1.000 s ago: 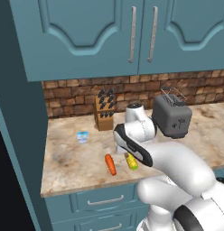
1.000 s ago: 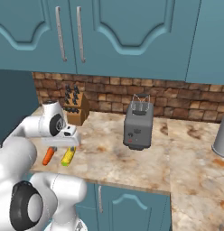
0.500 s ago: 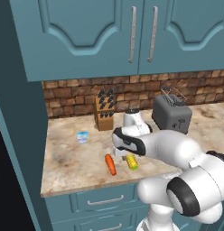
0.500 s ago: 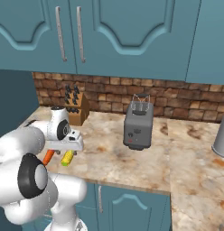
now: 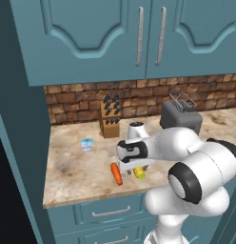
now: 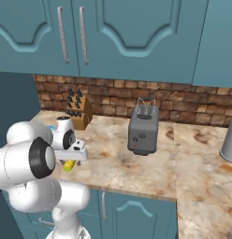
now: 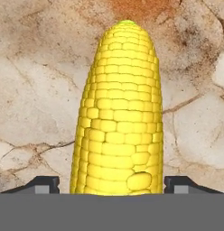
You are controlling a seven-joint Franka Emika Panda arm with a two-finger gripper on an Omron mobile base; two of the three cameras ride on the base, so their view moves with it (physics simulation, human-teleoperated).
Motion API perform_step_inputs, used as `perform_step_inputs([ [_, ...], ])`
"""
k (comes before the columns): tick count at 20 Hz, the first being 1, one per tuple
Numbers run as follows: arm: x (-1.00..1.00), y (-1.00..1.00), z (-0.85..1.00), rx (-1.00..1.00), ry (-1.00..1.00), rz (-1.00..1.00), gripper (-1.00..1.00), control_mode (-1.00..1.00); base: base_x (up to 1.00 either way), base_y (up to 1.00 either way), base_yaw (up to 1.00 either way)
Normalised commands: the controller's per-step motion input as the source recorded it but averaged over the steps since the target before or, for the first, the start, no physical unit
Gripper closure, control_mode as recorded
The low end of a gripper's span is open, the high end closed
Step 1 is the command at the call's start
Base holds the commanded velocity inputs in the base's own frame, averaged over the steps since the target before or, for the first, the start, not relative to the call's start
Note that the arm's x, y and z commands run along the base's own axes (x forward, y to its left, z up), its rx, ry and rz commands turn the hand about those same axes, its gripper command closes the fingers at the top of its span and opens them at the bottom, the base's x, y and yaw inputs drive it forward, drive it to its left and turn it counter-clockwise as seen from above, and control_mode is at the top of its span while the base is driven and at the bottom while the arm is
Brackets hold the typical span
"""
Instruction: Place the corn and carrot inside the fridge drawer. Close the drawer after placing the vegetables.
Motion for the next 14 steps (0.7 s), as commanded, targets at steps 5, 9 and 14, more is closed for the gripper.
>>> perform_step_inputs([
  [5,0.0,0.0,-0.07,0.0,0.01,0.0,1.0,-1.0,0.0,0.0,0.0],
  [9,-0.11,-0.09,0.6,0.0,-0.12,0.0,1.0,-1.0,0.0,0.0,0.0],
  [14,-0.35,-0.24,1.0,0.0,-0.18,0.0,1.0,-1.0,0.0,0.0,0.0],
])
